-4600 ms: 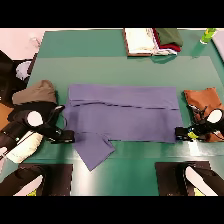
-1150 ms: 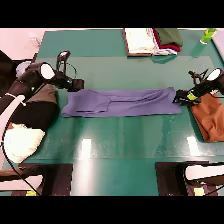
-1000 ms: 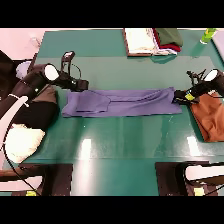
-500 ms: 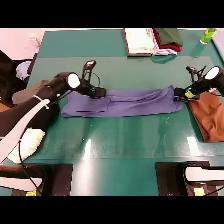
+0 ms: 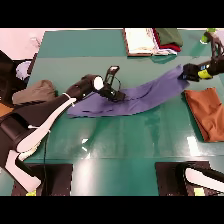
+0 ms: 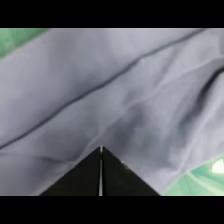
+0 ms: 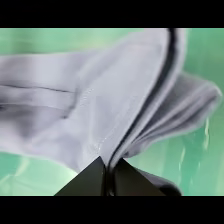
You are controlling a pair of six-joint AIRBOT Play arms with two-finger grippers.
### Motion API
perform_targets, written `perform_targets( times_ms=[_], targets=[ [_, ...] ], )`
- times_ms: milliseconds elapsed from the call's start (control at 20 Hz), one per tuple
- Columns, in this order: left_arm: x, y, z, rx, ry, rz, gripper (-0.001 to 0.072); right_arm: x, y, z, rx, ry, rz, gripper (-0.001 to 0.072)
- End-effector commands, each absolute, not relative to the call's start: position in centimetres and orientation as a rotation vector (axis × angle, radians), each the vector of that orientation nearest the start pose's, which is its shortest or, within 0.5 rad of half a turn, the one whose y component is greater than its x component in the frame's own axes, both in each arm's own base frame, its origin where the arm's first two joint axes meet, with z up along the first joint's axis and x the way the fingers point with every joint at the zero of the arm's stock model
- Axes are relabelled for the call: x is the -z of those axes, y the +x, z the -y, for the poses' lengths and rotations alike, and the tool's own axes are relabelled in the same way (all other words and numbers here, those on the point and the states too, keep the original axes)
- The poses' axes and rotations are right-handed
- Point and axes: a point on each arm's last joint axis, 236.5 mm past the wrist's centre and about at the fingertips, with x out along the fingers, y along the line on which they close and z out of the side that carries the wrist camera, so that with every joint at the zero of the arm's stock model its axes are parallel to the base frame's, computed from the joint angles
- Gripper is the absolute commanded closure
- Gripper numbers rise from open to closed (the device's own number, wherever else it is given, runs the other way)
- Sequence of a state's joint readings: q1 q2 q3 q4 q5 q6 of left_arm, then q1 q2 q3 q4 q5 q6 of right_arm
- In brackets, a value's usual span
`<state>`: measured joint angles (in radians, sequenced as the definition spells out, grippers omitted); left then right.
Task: Fold the shirts.
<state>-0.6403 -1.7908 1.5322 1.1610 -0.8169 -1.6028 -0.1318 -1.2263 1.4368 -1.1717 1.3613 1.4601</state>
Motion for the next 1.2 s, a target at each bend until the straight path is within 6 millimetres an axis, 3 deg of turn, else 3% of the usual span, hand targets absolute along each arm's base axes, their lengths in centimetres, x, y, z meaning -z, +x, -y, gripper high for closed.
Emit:
perform_targets(
  times_ms=[0, 150, 350, 500, 600, 700, 900, 1000, 1150],
  targets=[
    [6.2, 38.7, 40.8, 0.727, -0.071, -1.208, 0.0674, -18.4, 38.9, -8.7, -0.373, 0.248, -1.015, 0.0695],
    [6.2, 38.8, 41.0, 0.73, -0.076, -1.203, 0.0674, -20.5, 38.8, -12.1, -0.449, 0.208, -0.981, 0.0695],
    [6.1, 38.7, 40.9, 0.73, -0.069, -1.205, 0.0674, -21.7, 39.2, -16.1, -0.531, 0.177, -0.973, 0.0694],
    [5.7, 39.5, 39.8, 0.714, -0.053, -1.2, 0.0673, -22.1, 39.4, -18.6, -0.577, 0.163, -0.972, 0.0694],
    [3.8, 41.1, 37.9, 0.688, -0.071, -1.181, 0.0674, -22.1, 39.3, -20.1, -0.609, 0.149, -0.974, 0.0694],
    [0.4, 43.6, 34.4, 0.639, -0.082, -1.114, 0.0674, -22.0, 38.9, -21.8, -0.641, 0.139, -0.975, 0.0694],
    [-8.9, 48.1, 23.7, 0.468, -0.042, -0.92, 0.0674, -22.1, 38.7, -27.0, -0.72, 0.139, -0.924, 0.0694],
    [-13.7, 49.0, 17.9, 0.366, -0.019, -0.822, 0.0673, -21.2, 38.5, -31.0, -0.786, 0.161, -0.921, 0.0694],
    [-19.7, 48.3, 11.2, 0.247, -0.026, -0.709, 0.0673, -18.3, 37.2, -39.0, -0.943, 0.21, -0.938, 0.0693]
  ],
)
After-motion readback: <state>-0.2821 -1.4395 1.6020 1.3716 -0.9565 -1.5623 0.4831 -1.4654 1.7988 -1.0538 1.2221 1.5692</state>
